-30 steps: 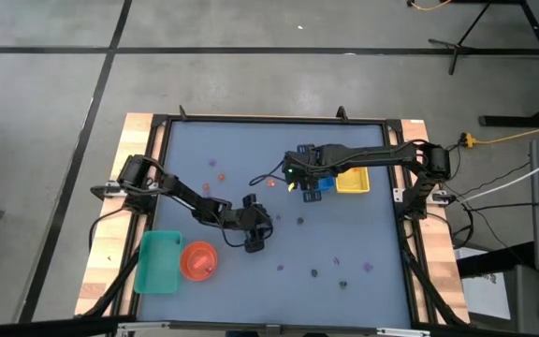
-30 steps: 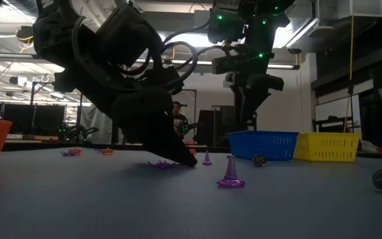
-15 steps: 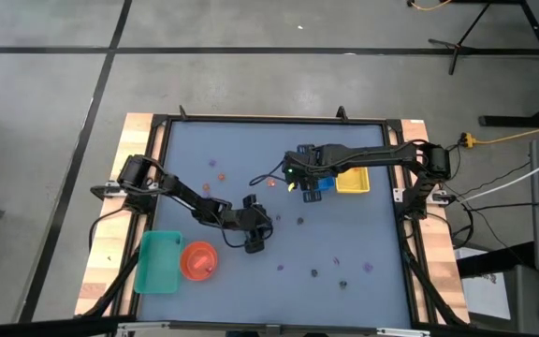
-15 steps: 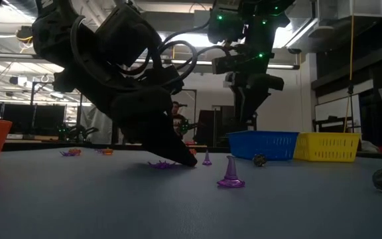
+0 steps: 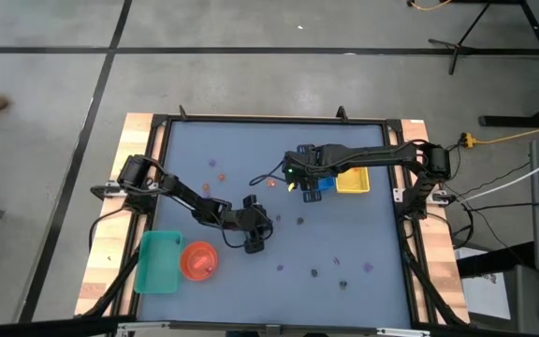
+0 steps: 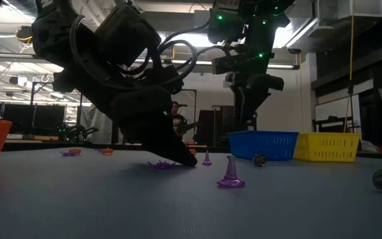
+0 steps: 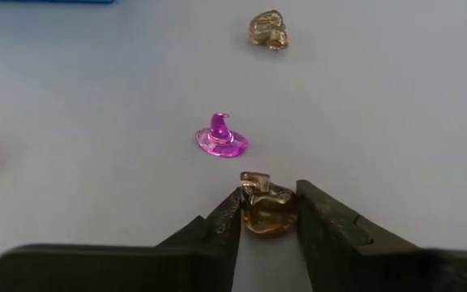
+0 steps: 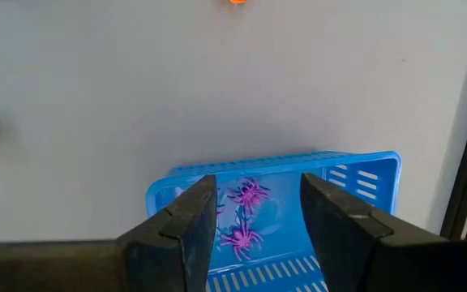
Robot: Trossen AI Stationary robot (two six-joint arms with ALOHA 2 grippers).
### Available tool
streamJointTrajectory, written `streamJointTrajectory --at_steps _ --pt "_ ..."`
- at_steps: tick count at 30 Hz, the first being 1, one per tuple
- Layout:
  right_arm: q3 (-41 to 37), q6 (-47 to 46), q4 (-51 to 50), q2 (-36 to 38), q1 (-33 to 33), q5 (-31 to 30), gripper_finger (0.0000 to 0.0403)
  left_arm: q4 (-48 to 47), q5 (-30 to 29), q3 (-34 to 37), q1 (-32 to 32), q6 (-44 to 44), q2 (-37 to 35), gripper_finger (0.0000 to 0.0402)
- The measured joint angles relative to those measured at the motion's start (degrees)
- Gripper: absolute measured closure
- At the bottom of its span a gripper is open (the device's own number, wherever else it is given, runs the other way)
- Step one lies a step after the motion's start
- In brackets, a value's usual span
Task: Sort Halloween decoration
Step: Put the brown skull toy into the green bin
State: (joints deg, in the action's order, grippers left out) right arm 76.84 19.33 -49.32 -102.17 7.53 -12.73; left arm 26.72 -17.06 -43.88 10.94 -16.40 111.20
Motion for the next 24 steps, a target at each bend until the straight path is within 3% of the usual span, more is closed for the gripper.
streamJointTrajectory --at_steps 13,24 --pt "0.0 0.0 -0.02 0.0 0.0 -0.13 0.0226 -0.42 -0.17 0.06 0.0 0.02 -0.75 0.0317" --pt "-0.02 0.0 -0.07 0.0 0.0 -0.11 0.0226 -6.04 -0.42 0.17 -0.08 0.6 -7.94 0.0318"
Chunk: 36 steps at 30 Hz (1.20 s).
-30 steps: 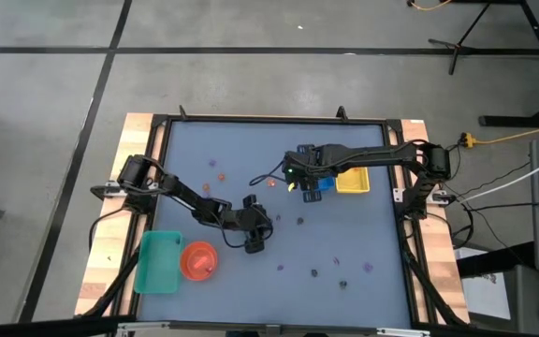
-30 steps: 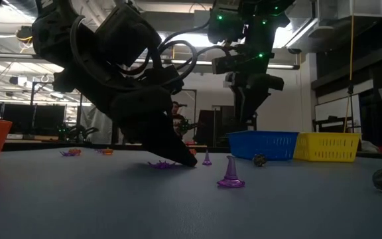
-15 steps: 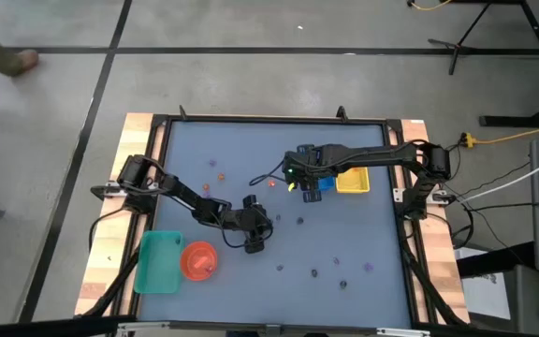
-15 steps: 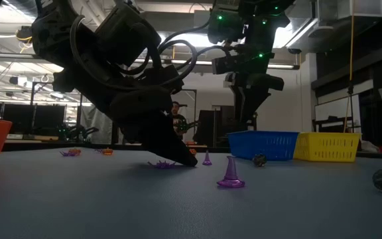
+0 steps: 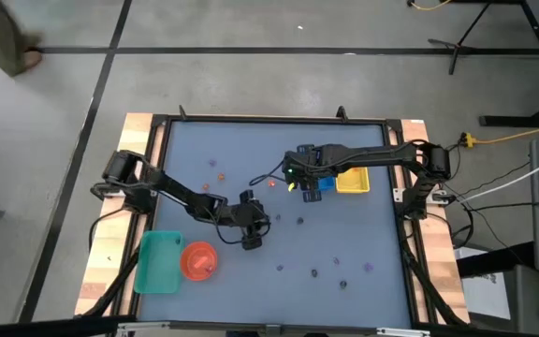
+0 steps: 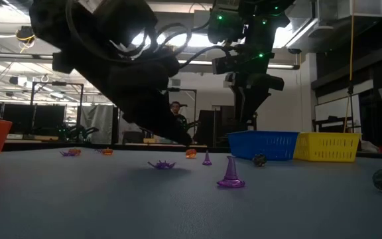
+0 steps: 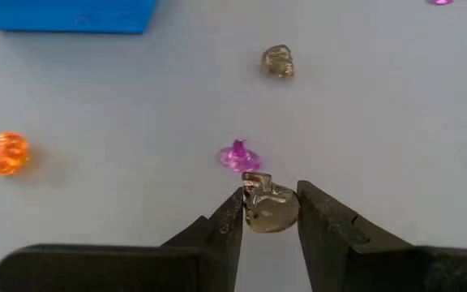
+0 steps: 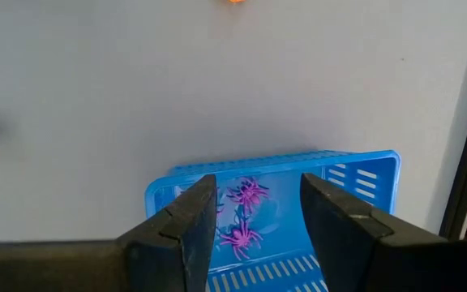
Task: Sort Halloween decoration
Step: Put the brown skull toy into the green bin
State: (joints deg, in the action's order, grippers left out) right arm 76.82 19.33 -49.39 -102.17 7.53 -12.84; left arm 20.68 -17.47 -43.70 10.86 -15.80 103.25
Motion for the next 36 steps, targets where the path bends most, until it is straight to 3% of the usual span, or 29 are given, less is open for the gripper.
streamJointTrajectory --at_steps 4,19,28,36 --pt "0.0 0.0 -0.08 0.0 0.0 0.0 0.0226 -3.94 1.65 -0.08 0.21 -0.03 -4.3 0.0318" --pt "0.0 0.0 -0.04 0.0 0.0 0.13 0.0226 -26.71 20.1 -0.13 5.22 -2.13 -22.5 0.0317" --pt "0.0 0.0 -0.02 0.0 0.0 0.13 0.0226 -51.07 28.69 -0.13 10.12 -19.23 -32.69 0.0317" --pt "0.0 0.0 0.02 0.0 0.0 0.11 0.0226 -66.42 35.75 -0.15 16.28 -36.44 -35.95 0.0317"
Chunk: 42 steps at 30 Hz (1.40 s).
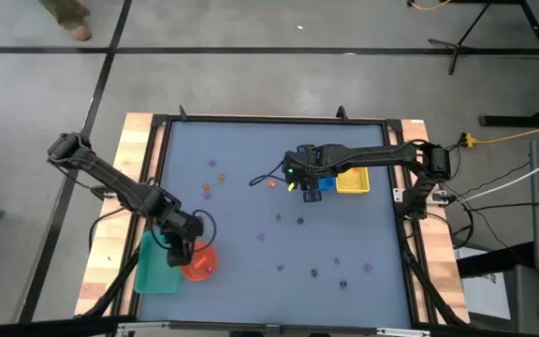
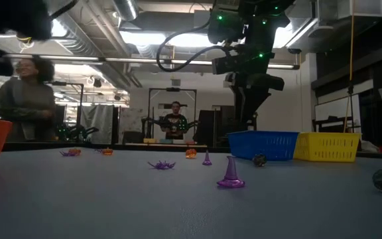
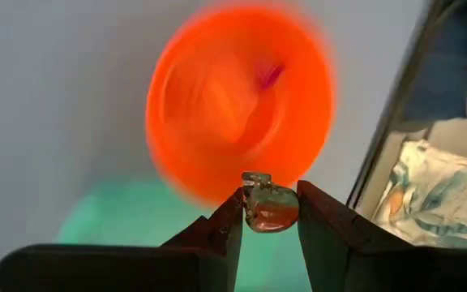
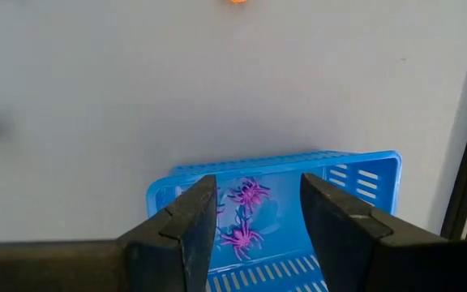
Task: Sort Halloween decoration
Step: Put the brown skull toy into the green bin
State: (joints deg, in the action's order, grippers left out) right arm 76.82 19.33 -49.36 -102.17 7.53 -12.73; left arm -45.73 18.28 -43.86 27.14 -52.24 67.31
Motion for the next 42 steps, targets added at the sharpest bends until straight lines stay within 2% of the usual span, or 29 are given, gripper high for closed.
streamJointTrajectory --at_steps 5,9,17,24,30,37,42 --pt "0.0 -0.01 0.0 0.0 0.0 0.0 0.0226 -9.71 1.83 0.02 3.6 -10.89 0.02 0.0317" --pt "0.0 0.0 0.0 0.0 0.0 0.34 0.0226 -14.06 2.23 0.02 6.08 -15.49 0.02 0.0317" --pt "0.0 -0.02 0.0 0.0 0.0 0.94 0.0226 -15.37 0.39 0.02 8.53 -16.81 0.02 0.0317" --pt "0.0 -0.02 0.02 0.0 0.0 1.2 0.0226 -15.37 -1.28 0.02 8.54 -24.02 0.02 0.0317" --pt "0.0 0.0 0.02 0.0 0.0 3.48 0.0226 -16.08 -2.3 0.6 8.54 -24.24 0.05 0.0317" --pt "0.0 0.0 0.02 0.0 0.0 5.07 0.0226 -16.41 -0.52 3.57 8.54 -28.68 0.09 0.0317" --pt "0.0 0.0 0.02 0.0 0.0 5.07 0.0226 -16.4 0.58 5.08 8.54 -28.58 0.09 0.0317"
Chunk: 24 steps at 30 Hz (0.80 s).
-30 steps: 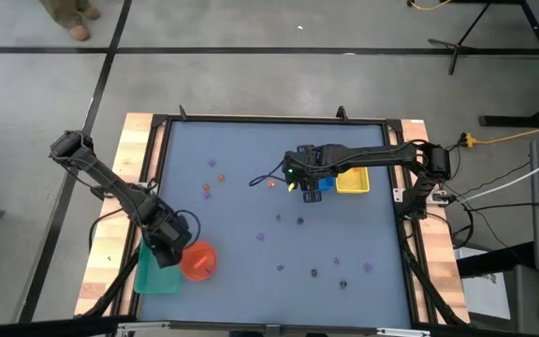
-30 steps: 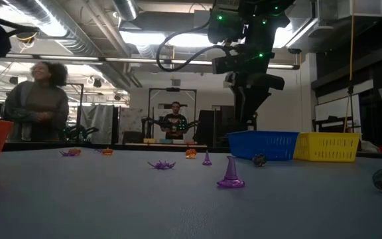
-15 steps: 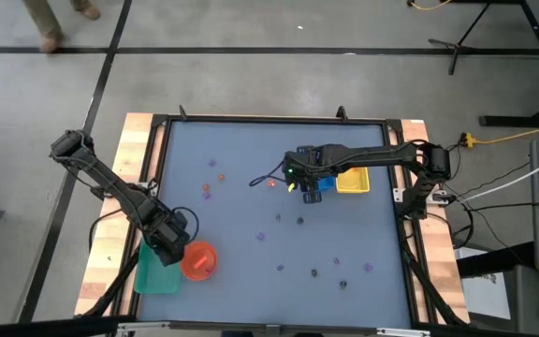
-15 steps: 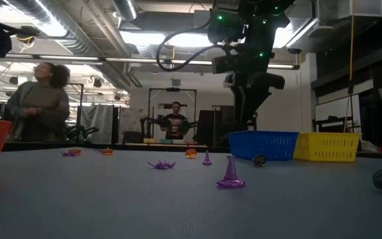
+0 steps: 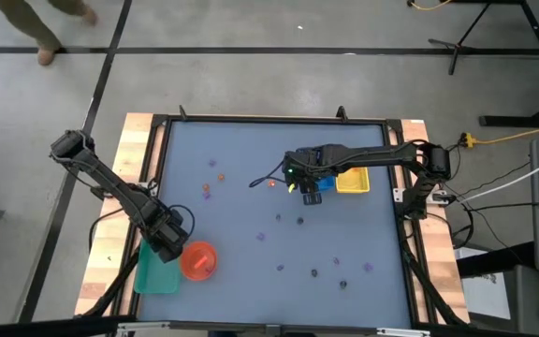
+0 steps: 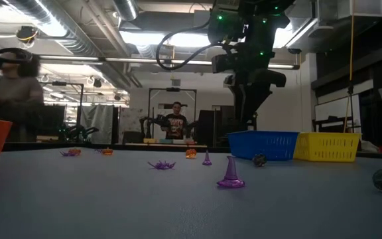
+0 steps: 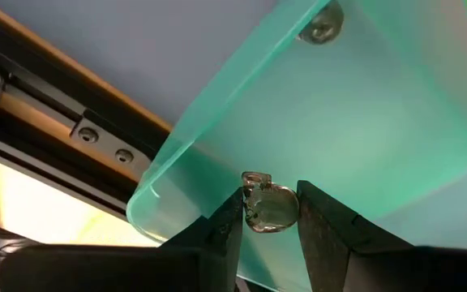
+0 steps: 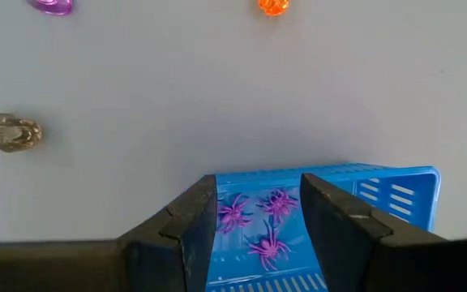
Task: Sort Halloween decoration
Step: Put the brown skull toy into the green bin
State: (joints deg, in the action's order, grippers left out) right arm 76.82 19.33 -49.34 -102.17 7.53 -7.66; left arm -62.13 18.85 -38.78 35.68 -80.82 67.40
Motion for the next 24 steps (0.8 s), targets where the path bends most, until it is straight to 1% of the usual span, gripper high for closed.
streamJointTrajectory --at_steps 7,10,14,17,24 --pt "0.0 0.47 0.0 0.0 0.0 0.0 0.0226 0.27 -0.29 0.01 0.0 0.14 0.0 0.0314" --pt "0.0 0.59 0.0 0.0 0.0 0.0 0.0226 0.24 -0.31 0.01 0.0 0.14 0.0 0.0297" --pt "0.0 0.61 0.0 0.0 0.0 0.0 0.0226 0.03 -0.33 0.01 0.0 -0.06 0.0 0.0262" --pt "0.0 0.61 0.0 0.0 0.0 0.0 0.0226 0.05 -0.33 0.01 0.0 -0.08 0.0 0.0242" --pt "0.0 0.63 0.02 0.0 0.0 0.0 0.0226 1.94 -0.35 0.01 0.0 -0.08 0.0 0.0235"
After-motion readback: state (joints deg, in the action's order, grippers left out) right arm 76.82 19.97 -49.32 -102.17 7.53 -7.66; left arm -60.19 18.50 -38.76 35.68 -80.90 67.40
